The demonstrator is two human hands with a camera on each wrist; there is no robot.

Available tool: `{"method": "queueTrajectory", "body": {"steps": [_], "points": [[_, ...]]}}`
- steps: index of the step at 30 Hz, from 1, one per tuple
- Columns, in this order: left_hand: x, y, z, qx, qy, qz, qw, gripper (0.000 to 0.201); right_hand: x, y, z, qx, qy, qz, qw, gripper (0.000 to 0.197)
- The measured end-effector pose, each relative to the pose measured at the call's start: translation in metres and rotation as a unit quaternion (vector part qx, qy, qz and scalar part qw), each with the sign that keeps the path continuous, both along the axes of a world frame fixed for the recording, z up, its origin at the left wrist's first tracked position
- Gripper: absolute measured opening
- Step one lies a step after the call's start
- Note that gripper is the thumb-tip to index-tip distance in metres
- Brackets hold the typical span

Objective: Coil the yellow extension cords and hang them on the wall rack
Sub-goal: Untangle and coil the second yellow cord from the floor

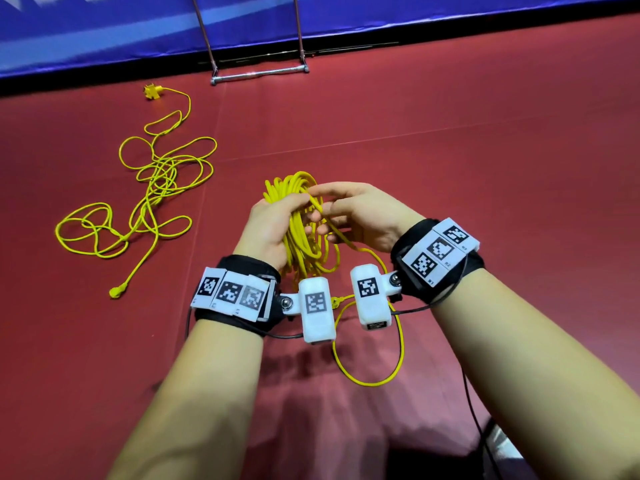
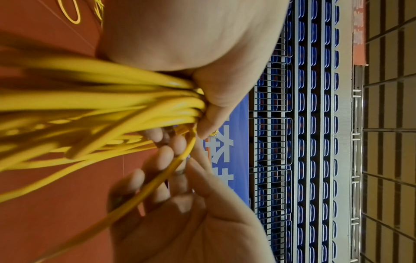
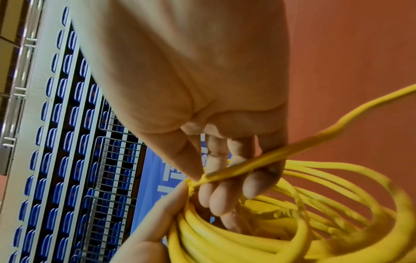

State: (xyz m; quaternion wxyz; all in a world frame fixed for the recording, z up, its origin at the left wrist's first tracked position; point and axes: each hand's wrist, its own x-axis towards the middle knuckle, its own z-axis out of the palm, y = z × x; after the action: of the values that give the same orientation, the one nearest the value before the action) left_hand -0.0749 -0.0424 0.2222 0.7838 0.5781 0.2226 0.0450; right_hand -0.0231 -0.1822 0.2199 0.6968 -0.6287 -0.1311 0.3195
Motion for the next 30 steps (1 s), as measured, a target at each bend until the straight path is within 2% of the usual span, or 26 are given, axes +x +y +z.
{"method": "queueTrajectory", "body": {"steps": [3, 5, 8, 11, 13, 17, 19, 21, 24, 26, 30], "points": [[-0.002, -0.003, 0.002, -0.046, 0.0, 0.012, 0.999, 0.011, -0.007, 0.002, 0.003, 0.002, -0.054, 0.059, 0.997, 0.05], [-0.004, -0.003, 0.003, -0.054, 0.002, 0.022, 0.998, 0.012, -0.01, 0.004, 0.003, 0.004, -0.072, 0.07, 0.995, 0.051], [-0.003, -0.001, 0.0, -0.035, 0.004, 0.05, 0.998, 0.012, -0.008, 0.008, 0.003, 0.016, -0.032, 0.045, 0.998, 0.029], [-0.002, 0.003, -0.001, -0.018, -0.007, 0.054, 0.998, 0.012, -0.002, 0.008, -0.002, 0.021, 0.025, -0.037, 0.999, 0.012], [-0.002, 0.007, 0.0, -0.014, -0.007, 0.036, 0.999, 0.015, -0.001, 0.007, -0.009, -0.025, 0.021, -0.043, 0.999, 0.015], [-0.005, 0.01, 0.003, -0.022, -0.014, -0.036, 0.999, 0.015, -0.001, 0.009, -0.025, -0.074, -0.031, -0.017, 0.997, 0.04], [-0.005, 0.007, 0.003, -0.031, -0.013, -0.066, 0.997, 0.015, 0.0, 0.01, -0.026, -0.066, -0.061, -0.019, 0.996, 0.033], [-0.004, 0.005, 0.002, -0.037, -0.014, -0.077, 0.996, 0.016, 0.003, 0.005, -0.025, -0.056, -0.097, -0.03, 0.993, 0.016], [-0.003, 0.005, 0.0, -0.033, -0.009, -0.092, 0.995, 0.015, 0.01, -0.007, -0.024, -0.059, -0.128, -0.063, 0.988, 0.026], [-0.003, 0.004, -0.001, -0.03, -0.003, -0.1, 0.995, 0.013, 0.015, -0.011, -0.025, -0.054, -0.103, -0.089, 0.989, 0.031], [-0.006, 0.003, -0.003, -0.05, 0.011, -0.109, 0.993, 0.012, 0.028, -0.02, -0.026, -0.006, 0.067, -0.181, 0.981, 0.037]]}}
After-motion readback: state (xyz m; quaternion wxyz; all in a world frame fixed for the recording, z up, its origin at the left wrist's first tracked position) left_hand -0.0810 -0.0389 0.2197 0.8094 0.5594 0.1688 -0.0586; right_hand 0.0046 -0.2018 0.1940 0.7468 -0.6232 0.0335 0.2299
